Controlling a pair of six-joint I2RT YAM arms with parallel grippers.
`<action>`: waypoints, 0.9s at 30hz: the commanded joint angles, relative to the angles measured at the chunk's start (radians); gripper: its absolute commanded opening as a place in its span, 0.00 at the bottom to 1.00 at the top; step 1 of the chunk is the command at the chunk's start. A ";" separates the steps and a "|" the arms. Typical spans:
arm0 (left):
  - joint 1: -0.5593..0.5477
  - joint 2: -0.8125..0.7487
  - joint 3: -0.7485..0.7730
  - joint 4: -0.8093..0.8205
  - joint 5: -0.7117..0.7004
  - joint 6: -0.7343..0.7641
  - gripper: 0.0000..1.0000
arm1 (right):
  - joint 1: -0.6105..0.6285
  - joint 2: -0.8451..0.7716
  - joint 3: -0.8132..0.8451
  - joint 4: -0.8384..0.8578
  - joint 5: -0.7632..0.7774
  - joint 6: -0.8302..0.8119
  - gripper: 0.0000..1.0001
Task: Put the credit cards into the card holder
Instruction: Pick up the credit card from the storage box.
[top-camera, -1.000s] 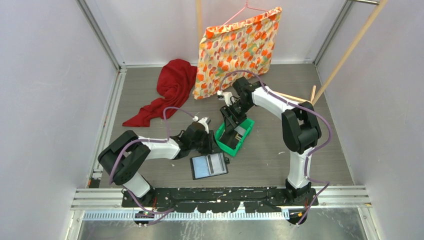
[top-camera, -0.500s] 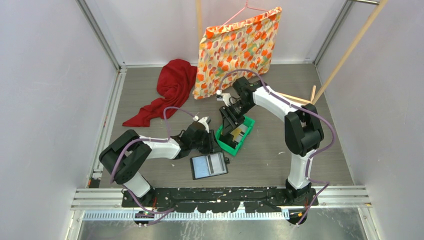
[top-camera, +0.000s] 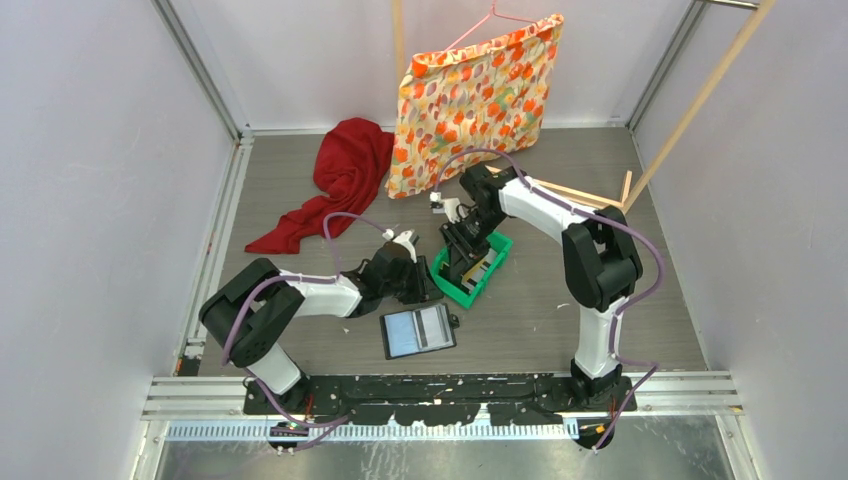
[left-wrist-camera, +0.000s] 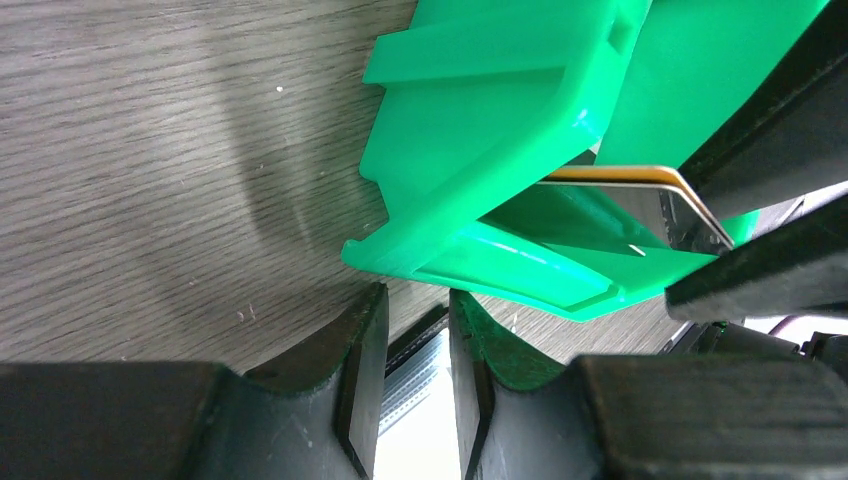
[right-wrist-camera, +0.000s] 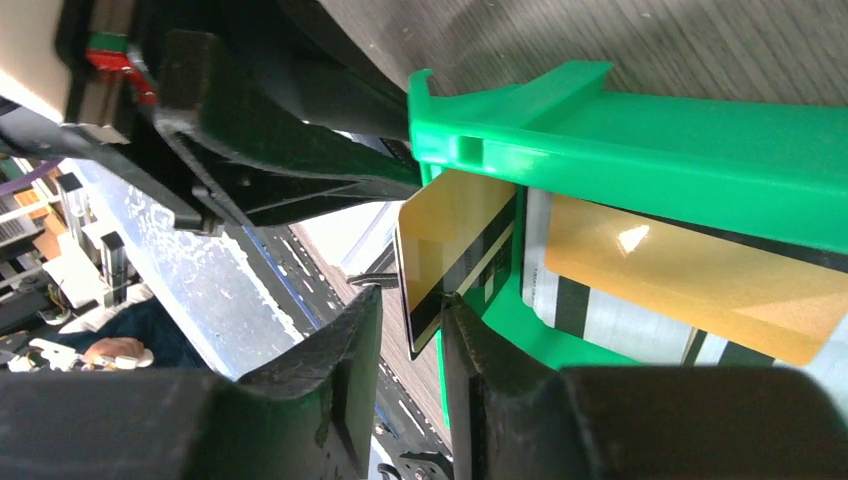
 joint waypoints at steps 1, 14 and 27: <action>0.007 0.005 0.028 0.049 -0.026 0.005 0.31 | 0.005 0.009 0.007 0.012 0.066 0.016 0.31; 0.050 -0.195 -0.032 0.022 -0.033 0.078 0.43 | -0.062 -0.058 0.012 0.038 0.093 -0.102 0.01; 0.067 -0.472 -0.079 0.100 0.031 0.304 0.74 | -0.184 -0.070 0.061 -0.115 -0.147 -0.445 0.01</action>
